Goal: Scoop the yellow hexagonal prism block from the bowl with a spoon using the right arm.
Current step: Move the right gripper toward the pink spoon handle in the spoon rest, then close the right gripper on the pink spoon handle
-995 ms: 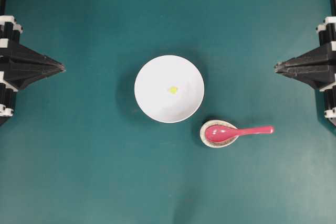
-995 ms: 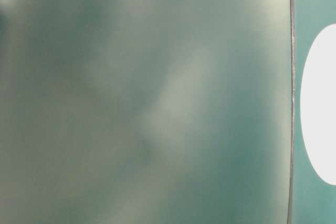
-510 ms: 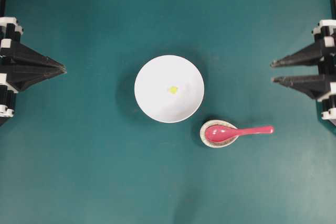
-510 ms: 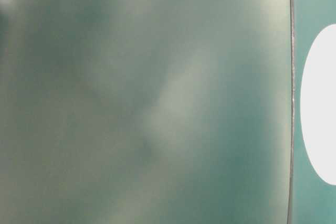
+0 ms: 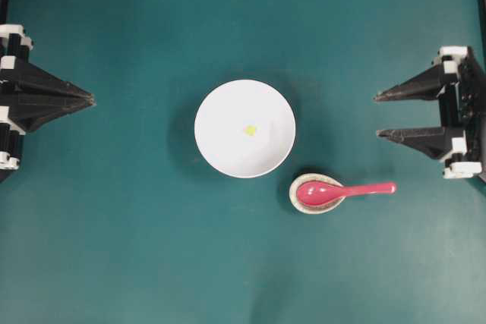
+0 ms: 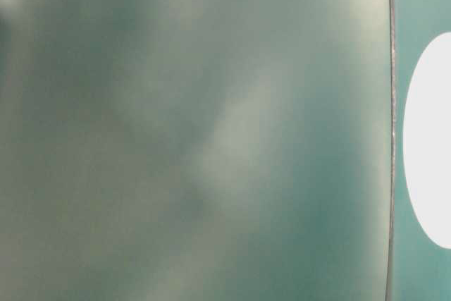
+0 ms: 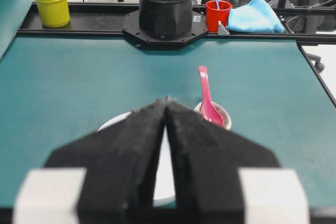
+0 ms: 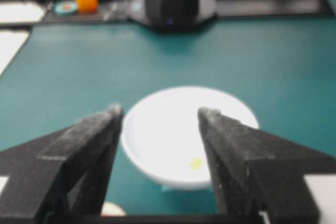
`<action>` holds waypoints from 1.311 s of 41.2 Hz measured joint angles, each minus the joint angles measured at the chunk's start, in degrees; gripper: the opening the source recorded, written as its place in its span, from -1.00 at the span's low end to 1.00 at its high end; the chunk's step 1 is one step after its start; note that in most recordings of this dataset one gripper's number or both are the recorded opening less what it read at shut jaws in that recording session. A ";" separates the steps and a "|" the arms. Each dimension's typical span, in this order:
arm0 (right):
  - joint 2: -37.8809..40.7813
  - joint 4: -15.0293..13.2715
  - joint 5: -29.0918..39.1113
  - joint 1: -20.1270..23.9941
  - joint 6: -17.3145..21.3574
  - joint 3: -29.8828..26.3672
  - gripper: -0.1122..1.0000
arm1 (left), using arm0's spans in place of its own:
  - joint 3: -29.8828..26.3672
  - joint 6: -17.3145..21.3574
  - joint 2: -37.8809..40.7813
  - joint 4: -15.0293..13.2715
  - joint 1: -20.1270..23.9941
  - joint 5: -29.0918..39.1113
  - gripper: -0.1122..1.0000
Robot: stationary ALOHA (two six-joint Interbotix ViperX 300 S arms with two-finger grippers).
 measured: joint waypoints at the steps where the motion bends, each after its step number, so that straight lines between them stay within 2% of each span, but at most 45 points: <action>1: 0.97 0.18 -1.67 0.18 0.35 0.79 0.30 | 0.00 0.00 0.00 -0.09 0.00 0.00 -0.66; 9: 10.20 0.62 -14.85 2.37 3.60 5.71 0.30 | 0.00 -0.09 -0.35 -0.09 0.00 0.35 -0.66; 17: 20.65 1.05 -25.05 4.48 6.33 7.21 0.30 | 0.00 -0.09 -0.26 -0.09 0.00 1.32 -0.66; 23: 29.00 2.72 -31.38 7.82 7.03 7.47 0.30 | 0.00 -0.09 -0.35 0.00 0.00 1.49 -0.66; 27: 33.93 5.01 -35.33 10.63 7.12 7.47 0.30 | 0.00 -0.09 -0.35 -0.09 0.00 1.58 -0.66; 34: 41.66 11.07 -41.04 17.05 7.12 7.38 0.30 | 0.00 -0.09 -0.35 -0.09 0.00 1.58 -0.66; 44: 49.75 19.69 -43.42 25.40 7.12 5.89 0.30 | 0.00 -0.18 -0.35 0.00 0.00 1.58 -0.66; 49: 52.65 21.62 -43.51 27.69 7.21 4.92 0.30 | 0.00 -0.18 -0.35 0.00 -0.09 1.58 -0.66; 54: 54.58 22.15 -43.51 28.48 7.21 4.31 0.30 | 0.00 -0.18 -0.35 0.00 0.00 1.58 -0.66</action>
